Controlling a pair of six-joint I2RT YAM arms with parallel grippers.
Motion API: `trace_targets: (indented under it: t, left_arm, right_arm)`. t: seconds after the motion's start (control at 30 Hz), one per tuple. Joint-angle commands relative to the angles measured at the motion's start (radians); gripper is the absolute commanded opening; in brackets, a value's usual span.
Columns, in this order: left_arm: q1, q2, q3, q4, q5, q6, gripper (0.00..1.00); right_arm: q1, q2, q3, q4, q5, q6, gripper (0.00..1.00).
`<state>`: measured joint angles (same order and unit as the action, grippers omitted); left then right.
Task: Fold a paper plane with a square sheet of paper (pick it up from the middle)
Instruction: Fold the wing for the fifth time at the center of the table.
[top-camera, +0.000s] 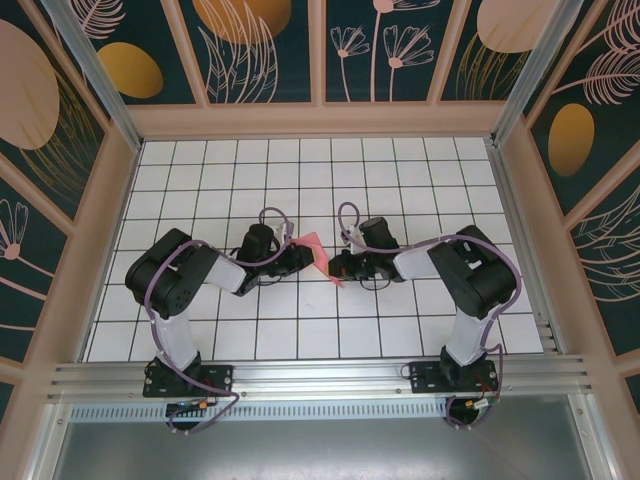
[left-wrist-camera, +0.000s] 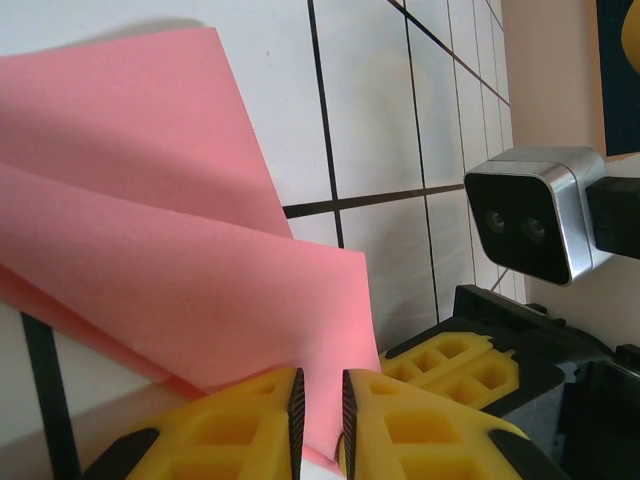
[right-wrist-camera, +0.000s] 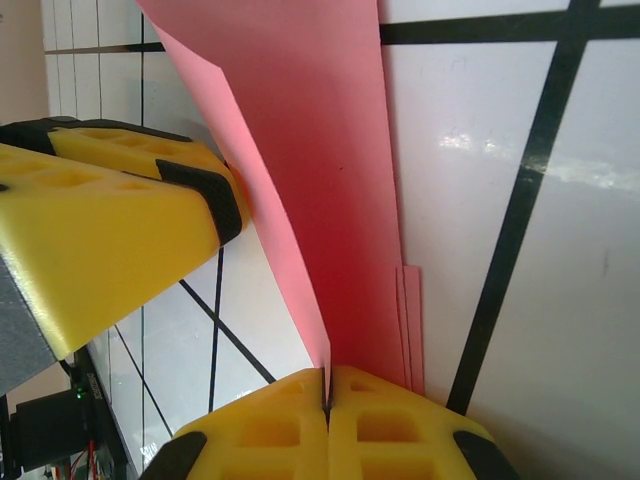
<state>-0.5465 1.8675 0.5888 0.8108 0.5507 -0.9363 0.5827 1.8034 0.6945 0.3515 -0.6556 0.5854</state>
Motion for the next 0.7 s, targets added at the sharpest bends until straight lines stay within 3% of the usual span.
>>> trace_targets:
  t: [0.0, 0.37, 0.67]
  left_arm:
    - [-0.006, 0.014, 0.009, 0.017, 0.020, 0.000, 0.21]
    - [-0.015, 0.028, 0.019, 0.023, 0.037, 0.006, 0.22]
    - [-0.015, 0.053, 0.060, -0.115, -0.018, 0.027, 0.19]
  right_arm:
    - [-0.001, 0.037, 0.016, -0.066, 0.025, -0.025, 0.00]
    - [0.023, 0.057, 0.072, -0.199, 0.133, -0.091, 0.00]
    - [0.026, 0.062, 0.076, -0.202, 0.131, -0.090, 0.00]
